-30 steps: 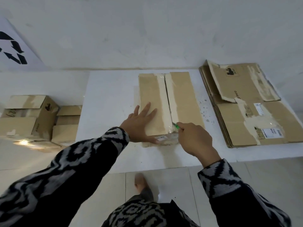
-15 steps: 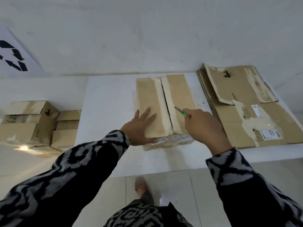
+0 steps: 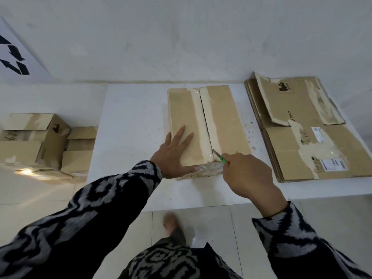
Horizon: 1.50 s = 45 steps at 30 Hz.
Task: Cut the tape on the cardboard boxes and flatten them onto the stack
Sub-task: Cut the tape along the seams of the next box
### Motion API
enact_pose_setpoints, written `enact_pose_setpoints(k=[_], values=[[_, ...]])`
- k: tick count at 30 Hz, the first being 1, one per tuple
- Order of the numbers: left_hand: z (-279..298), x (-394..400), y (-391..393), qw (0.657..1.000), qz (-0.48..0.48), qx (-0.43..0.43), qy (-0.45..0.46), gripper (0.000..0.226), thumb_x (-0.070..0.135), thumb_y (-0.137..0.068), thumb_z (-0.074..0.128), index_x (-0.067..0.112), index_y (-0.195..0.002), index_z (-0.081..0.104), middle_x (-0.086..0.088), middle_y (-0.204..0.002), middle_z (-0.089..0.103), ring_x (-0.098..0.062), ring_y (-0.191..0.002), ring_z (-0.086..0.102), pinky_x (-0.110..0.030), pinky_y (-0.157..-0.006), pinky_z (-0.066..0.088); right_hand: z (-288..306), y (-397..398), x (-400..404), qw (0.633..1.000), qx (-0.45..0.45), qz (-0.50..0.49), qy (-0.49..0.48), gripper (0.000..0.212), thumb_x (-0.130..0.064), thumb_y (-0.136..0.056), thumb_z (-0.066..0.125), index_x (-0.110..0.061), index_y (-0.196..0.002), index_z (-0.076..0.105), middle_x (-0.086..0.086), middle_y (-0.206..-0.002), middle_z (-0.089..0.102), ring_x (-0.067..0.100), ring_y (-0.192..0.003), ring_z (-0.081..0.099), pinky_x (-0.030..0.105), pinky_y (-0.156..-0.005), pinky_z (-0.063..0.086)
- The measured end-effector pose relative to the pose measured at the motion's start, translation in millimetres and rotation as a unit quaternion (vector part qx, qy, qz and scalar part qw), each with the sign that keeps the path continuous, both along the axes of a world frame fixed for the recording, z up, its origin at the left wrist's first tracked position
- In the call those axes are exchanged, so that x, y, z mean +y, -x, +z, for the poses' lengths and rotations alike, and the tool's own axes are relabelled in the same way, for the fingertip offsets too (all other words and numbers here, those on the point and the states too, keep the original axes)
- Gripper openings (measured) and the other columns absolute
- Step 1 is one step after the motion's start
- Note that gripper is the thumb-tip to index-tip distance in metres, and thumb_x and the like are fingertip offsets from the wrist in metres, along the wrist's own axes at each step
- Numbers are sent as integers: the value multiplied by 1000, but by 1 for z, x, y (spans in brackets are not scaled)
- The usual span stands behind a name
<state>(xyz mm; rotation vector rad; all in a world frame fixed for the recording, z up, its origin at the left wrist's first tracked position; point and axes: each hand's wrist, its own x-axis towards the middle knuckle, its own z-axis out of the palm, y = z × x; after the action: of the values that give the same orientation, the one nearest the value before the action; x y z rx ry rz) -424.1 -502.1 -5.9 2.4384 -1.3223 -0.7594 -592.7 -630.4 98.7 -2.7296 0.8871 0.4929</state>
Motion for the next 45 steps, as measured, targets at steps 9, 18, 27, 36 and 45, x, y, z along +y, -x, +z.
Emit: enact_pose_setpoints(k=[9,18,27,36,45], values=[[-3,-1,3,1000,8,-28,0,110,81,-74,56,37,-156,-4,19,-159,-25,-35,-150,-8,-58,-112,28,-2,-4,18,997,31,-2,65,29,-10,-95,40,-20,-118,54,-6,-81,44,16,-74,44,26,-48,19],[-4,0,6,999,16,-40,18,109,79,-75,56,38,-155,-5,18,-159,-24,-34,-151,-5,-57,-107,35,-5,-8,39,995,59,4,76,54,-12,-95,46,-7,-147,31,5,-119,61,22,-98,60,26,-62,31],[-7,2,10,998,31,-44,25,108,83,-74,51,40,-155,-5,21,-159,-25,-32,-151,-5,-58,-107,37,-20,-4,48,994,70,3,82,74,-12,-94,47,-3,-156,9,6,-120,62,22,-106,61,28,-73,34],[-6,2,12,998,35,-52,17,107,87,-73,47,41,-155,-4,21,-159,-24,-30,-152,-4,-57,-110,33,-20,-7,39,994,70,5,78,37,-11,-93,49,-12,-130,48,3,-117,61,22,-104,61,28,-70,37],[-6,5,12,998,36,-51,18,107,84,-74,50,41,-155,-3,20,-159,-23,-31,-151,-3,-56,-109,33,-8,-17,12,992,120,11,25,14,-8,-89,46,-16,-96,54,-1,-90,55,19,-75,51,28,-53,30]])
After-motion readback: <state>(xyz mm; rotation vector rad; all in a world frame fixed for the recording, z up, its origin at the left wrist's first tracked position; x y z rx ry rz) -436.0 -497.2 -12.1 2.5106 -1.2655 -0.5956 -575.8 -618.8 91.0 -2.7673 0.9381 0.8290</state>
